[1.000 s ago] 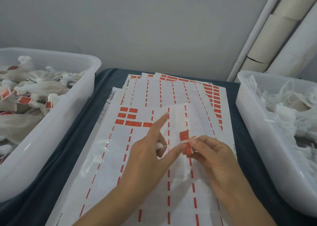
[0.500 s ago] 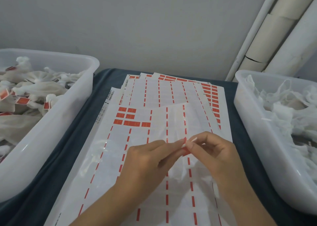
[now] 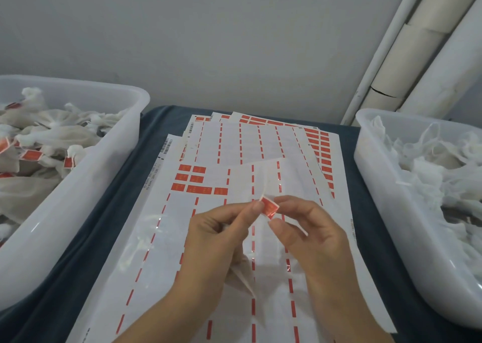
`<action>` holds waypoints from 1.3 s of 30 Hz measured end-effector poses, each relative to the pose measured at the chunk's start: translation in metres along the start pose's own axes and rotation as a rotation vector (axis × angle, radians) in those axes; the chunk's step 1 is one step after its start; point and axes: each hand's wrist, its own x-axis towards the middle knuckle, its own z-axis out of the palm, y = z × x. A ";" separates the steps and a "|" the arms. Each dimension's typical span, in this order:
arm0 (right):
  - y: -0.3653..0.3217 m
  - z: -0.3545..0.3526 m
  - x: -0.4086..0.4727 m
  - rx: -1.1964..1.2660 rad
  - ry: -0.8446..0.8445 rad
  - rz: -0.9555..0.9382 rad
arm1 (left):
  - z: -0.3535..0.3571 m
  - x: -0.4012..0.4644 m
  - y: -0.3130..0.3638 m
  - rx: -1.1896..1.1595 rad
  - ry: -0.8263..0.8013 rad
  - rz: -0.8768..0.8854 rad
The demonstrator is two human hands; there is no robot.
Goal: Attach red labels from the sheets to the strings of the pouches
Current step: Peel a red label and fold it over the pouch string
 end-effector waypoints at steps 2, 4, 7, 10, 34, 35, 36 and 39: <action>0.001 -0.002 0.000 0.013 0.003 0.006 | 0.002 -0.002 0.000 -0.005 -0.012 -0.013; 0.001 -0.004 0.001 0.020 0.016 0.011 | 0.004 -0.003 0.000 -0.008 -0.027 -0.021; -0.001 -0.005 0.002 0.041 0.012 0.006 | 0.005 -0.004 0.000 -0.016 -0.045 -0.036; -0.001 -0.005 0.002 0.062 0.007 -0.001 | 0.004 -0.005 0.000 -0.028 -0.065 -0.040; -0.004 -0.005 0.000 -0.016 0.053 -0.036 | 0.004 -0.003 0.001 -0.078 -0.044 -0.079; -0.004 -0.005 0.000 -0.014 0.053 -0.037 | 0.004 -0.003 0.001 -0.078 -0.042 -0.079; -0.004 -0.005 0.000 -0.016 0.051 -0.038 | 0.004 -0.004 0.001 -0.076 -0.036 -0.078; -0.003 -0.004 -0.001 -0.012 0.046 -0.035 | 0.005 -0.005 0.001 -0.065 -0.011 -0.065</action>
